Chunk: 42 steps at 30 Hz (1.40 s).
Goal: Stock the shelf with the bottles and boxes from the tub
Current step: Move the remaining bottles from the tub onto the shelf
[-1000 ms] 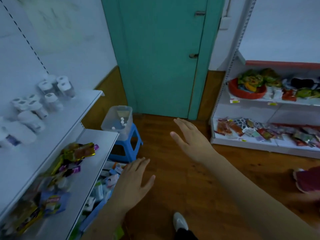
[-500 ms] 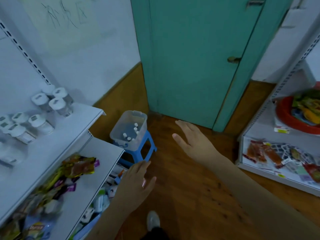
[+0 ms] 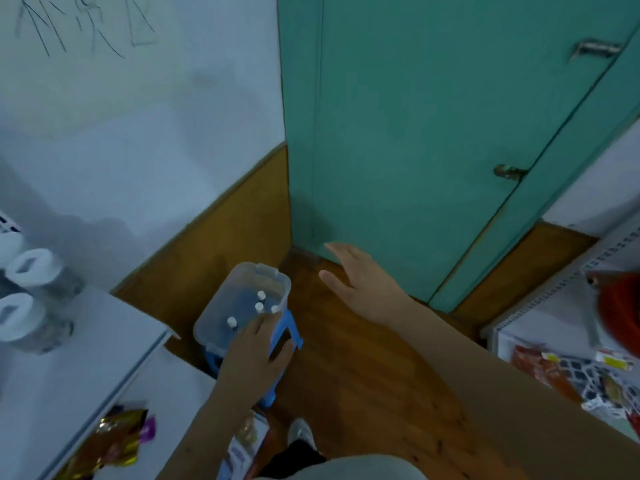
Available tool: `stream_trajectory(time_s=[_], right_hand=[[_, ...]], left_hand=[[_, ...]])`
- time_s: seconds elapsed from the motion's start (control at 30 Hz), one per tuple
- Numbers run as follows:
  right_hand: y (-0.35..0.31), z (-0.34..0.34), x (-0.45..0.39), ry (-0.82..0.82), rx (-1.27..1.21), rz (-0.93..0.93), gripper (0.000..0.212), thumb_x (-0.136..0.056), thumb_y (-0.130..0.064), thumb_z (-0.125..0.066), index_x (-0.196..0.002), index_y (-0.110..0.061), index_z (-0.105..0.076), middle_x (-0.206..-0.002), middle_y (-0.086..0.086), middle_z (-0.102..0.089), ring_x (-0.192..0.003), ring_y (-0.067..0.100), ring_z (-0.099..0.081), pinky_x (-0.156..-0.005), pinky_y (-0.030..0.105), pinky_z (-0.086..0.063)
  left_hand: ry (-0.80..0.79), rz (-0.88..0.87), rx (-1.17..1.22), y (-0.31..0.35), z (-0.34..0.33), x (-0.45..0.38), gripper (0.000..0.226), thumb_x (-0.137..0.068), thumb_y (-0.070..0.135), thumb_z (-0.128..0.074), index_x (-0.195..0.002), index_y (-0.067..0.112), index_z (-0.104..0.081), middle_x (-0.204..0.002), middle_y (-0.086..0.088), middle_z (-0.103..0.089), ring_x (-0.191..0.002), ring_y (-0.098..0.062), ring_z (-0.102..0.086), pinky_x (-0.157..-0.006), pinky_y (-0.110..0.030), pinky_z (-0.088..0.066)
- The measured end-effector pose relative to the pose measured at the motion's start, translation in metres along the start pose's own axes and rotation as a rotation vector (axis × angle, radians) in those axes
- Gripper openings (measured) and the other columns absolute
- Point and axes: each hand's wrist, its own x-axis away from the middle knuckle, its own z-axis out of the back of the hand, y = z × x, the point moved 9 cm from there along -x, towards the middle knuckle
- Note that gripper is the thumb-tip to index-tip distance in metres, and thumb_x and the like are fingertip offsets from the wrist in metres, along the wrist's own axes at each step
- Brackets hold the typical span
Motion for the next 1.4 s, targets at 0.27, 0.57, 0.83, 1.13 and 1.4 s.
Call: stream_trajectory(time_s=[0.27,0.57,0.83,1.13,1.4], right_hand=[[-0.005,-0.026,-0.145,-0.072,-0.052,0.064,0.060,-0.101,-0.049,-0.043,-0.152,-0.019,-0.031,-0.153,0.001,-0.037,-0.140,0.019,-0.034,-0.115,0.035,-0.030],[0.008,-0.129,-0.270,-0.375,-0.042,0.163,0.059,-0.100,-0.042,-0.046,-0.151,-0.015,-0.033,-0.151,0.003,-0.038,-0.138,0.019,-0.036,-0.112,0.035,-0.034],[0.056,-0.263,-0.339,-0.733,0.058,0.222,0.063,-0.095,-0.052,-0.034,-0.140,-0.010,-0.046,-0.137,0.010,-0.052,-0.127,0.029,-0.049,-0.105,0.036,-0.039],[0.112,-0.410,-0.352,-0.922,0.154,0.282,0.044,-0.096,-0.023,-0.052,-0.139,-0.016,-0.045,-0.128,0.004,-0.059,-0.111,0.021,-0.061,-0.093,0.033,-0.051],[0.144,-0.533,-0.363,-0.831,0.421,0.405,0.058,-0.097,-0.018,-0.057,-0.150,-0.012,-0.034,-0.155,0.012,-0.034,-0.140,0.027,-0.038,-0.111,0.035,-0.037]], left_hand=[[0.008,0.214,0.084,-0.067,0.012,-0.074,0.043,-0.096,0.030,-0.059,-0.135,0.014,-0.051,-0.131,-0.005,-0.054,-0.110,-0.021,-0.055,-0.087,-0.028,-0.044],[0.020,0.576,0.180,-0.157,-0.022,-0.088,0.056,-0.086,0.049,-0.044,-0.131,0.018,-0.053,-0.125,-0.003,-0.056,-0.113,-0.021,-0.055,-0.090,-0.037,-0.051],[0.115,0.935,0.249,-0.224,-0.069,-0.095,0.074,-0.080,0.059,-0.032,-0.133,0.012,-0.056,-0.128,-0.008,-0.058,-0.115,-0.026,-0.057,-0.090,-0.034,-0.047],[0.100,1.219,0.444,-0.286,-0.165,-0.142,0.051,-0.093,0.039,-0.054,-0.134,0.008,-0.054,-0.130,-0.013,-0.055,-0.116,-0.030,-0.058,-0.097,-0.036,-0.044],[0.195,1.313,0.451,-0.366,-0.240,-0.176,0.042,-0.093,0.025,-0.062,-0.130,0.008,-0.053,-0.123,-0.013,-0.054,-0.104,-0.032,-0.062,-0.088,-0.042,-0.051]])
